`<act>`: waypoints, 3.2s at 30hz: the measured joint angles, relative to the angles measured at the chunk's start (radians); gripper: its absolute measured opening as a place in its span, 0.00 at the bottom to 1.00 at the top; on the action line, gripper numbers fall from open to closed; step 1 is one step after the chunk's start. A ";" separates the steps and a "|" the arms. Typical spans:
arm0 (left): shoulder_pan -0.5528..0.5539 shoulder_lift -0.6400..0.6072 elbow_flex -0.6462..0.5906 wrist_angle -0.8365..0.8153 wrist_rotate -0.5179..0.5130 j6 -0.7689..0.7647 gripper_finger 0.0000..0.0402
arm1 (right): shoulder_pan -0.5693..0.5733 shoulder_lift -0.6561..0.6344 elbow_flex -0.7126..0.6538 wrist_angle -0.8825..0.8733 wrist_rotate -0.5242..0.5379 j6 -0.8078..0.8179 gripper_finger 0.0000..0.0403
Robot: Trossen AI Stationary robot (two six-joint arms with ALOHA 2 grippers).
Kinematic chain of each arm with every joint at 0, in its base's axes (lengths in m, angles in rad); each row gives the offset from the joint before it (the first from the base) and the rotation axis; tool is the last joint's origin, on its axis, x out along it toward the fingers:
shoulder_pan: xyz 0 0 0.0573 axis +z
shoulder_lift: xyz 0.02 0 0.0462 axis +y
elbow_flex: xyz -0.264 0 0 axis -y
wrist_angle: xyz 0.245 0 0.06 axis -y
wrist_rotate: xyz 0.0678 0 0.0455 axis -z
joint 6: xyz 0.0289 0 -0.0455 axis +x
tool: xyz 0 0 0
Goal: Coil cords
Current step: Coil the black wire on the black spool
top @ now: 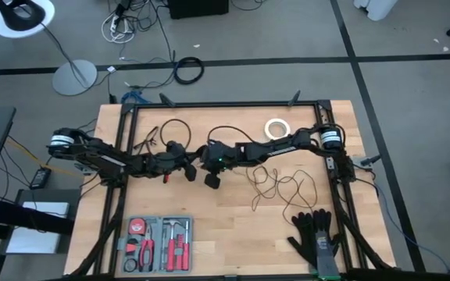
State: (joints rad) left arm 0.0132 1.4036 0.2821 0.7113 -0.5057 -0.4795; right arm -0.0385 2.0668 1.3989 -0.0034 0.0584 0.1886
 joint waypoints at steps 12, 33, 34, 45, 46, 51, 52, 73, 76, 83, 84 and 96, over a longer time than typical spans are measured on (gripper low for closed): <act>0.000 -0.001 0.001 0.085 0.055 -0.049 0.00 | 0.002 -0.005 0.002 -0.285 0.073 0.026 0.05; 0.000 -0.001 -0.202 0.325 0.029 -0.077 0.00 | 0.005 -0.133 -0.355 0.292 0.043 0.101 0.09; 0.000 -0.001 -0.202 0.326 0.028 -0.076 0.00 | 0.005 -0.132 -0.370 0.333 0.043 0.118 0.09; 0.000 -0.001 -0.202 0.330 0.024 -0.074 0.00 | 0.032 -0.057 -0.369 0.422 -0.045 0.098 0.15; 0.000 -0.001 -0.202 0.331 0.024 -0.074 0.00 | 0.032 -0.057 -0.369 0.422 -0.044 0.098 0.16; 0.000 -0.001 -0.202 0.324 0.024 -0.074 0.00 | 0.031 -0.057 -0.368 0.417 -0.044 0.098 0.19; 0.000 -0.001 -0.202 0.321 0.024 -0.074 0.00 | 0.031 -0.057 -0.368 0.410 -0.045 0.098 0.19; 0.000 -0.001 -0.202 0.334 0.039 -0.079 0.00 | 0.042 -0.066 -0.368 0.282 0.027 0.094 0.02; 0.000 -0.001 -0.202 0.331 0.064 -0.077 0.00 | 0.027 -0.108 -0.368 0.207 0.056 0.100 0.01; 0.000 -0.001 -0.202 0.345 0.124 -0.037 0.00 | -0.047 -0.210 -0.368 -0.049 0.138 0.177 0.00; 0.000 -0.001 -0.202 0.346 0.136 -0.023 0.00 | -0.056 -0.223 -0.368 -0.064 0.145 0.182 0.00; 0.000 0.000 -0.087 0.082 0.197 0.060 0.00 | -0.108 -0.350 -0.361 0.032 0.162 0.149 0.00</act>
State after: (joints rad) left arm 0.0132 1.4033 0.1952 0.7934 -0.3092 -0.4194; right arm -0.1461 1.7170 1.0384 0.0288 0.2203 0.3374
